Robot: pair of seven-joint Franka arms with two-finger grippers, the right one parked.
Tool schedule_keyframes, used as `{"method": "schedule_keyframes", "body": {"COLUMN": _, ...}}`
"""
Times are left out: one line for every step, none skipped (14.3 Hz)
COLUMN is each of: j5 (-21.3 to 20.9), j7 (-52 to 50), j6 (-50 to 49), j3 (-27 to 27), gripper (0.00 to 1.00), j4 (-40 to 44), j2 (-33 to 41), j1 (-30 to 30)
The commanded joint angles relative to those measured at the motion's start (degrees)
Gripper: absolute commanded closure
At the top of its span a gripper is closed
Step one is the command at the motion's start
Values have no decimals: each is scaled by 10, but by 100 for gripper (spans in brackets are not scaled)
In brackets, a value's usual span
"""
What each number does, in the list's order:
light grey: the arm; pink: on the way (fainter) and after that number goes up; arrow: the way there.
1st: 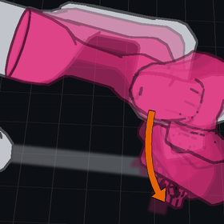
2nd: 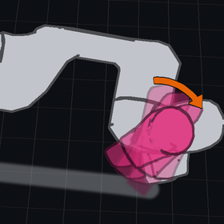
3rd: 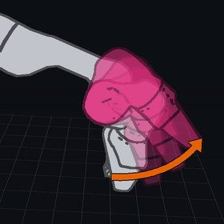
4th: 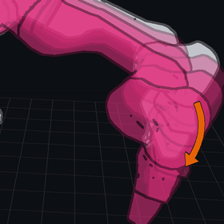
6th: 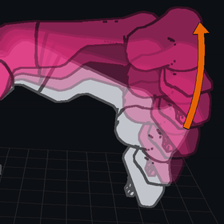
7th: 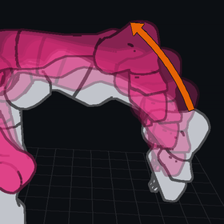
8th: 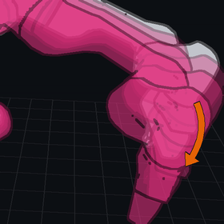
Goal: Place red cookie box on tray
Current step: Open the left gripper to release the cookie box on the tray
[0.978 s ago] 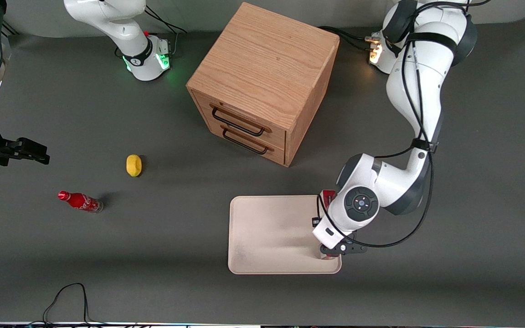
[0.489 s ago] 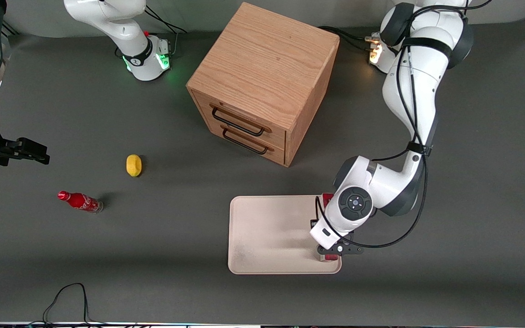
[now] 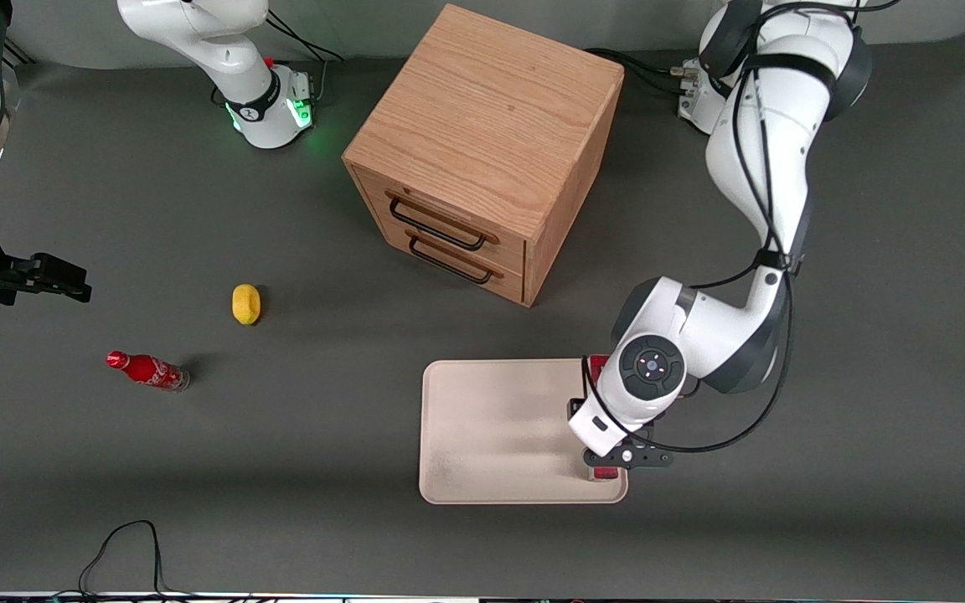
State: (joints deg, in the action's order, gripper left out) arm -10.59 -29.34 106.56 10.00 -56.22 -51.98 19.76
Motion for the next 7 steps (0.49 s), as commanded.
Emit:
{"method": "schedule_keyframes", "body": {"j5": -4, "j7": -34, "j6": -95, "j3": -4, "gripper": 0, "j4": -10, "j2": 77, "j1": 12}}
{"method": "schedule_keyframes", "body": {"j5": -3, "j7": -47, "j6": -120, "j3": -3, "gripper": 0, "j4": -11, "j2": 95, "j1": 21}}
{"method": "schedule_keyframes", "body": {"j5": -4, "j7": -51, "j6": -136, "j3": -4, "gripper": 0, "j4": -11, "j2": 114, "j1": 35}}
{"method": "schedule_keyframes", "body": {"j5": -4, "j7": -52, "j6": -151, "j3": -4, "gripper": 0, "j4": -12, "j2": 134, "j1": 41}}
{"method": "schedule_keyframes", "body": {"j5": -5, "j7": -51, "j6": -164, "j3": -4, "gripper": 0, "j4": -14, "j2": 155, "j1": 42}}
{"method": "schedule_keyframes", "body": {"j5": -4, "j7": -50, "j6": -173, "j3": -3, "gripper": 0, "j4": -14, "j2": 178, "j1": 42}}
{"method": "schedule_keyframes", "body": {"j5": -4, "j7": -49, "j6": -180, "j3": -3, "gripper": 0, "j4": -14, "j2": 199, "j1": 42}}
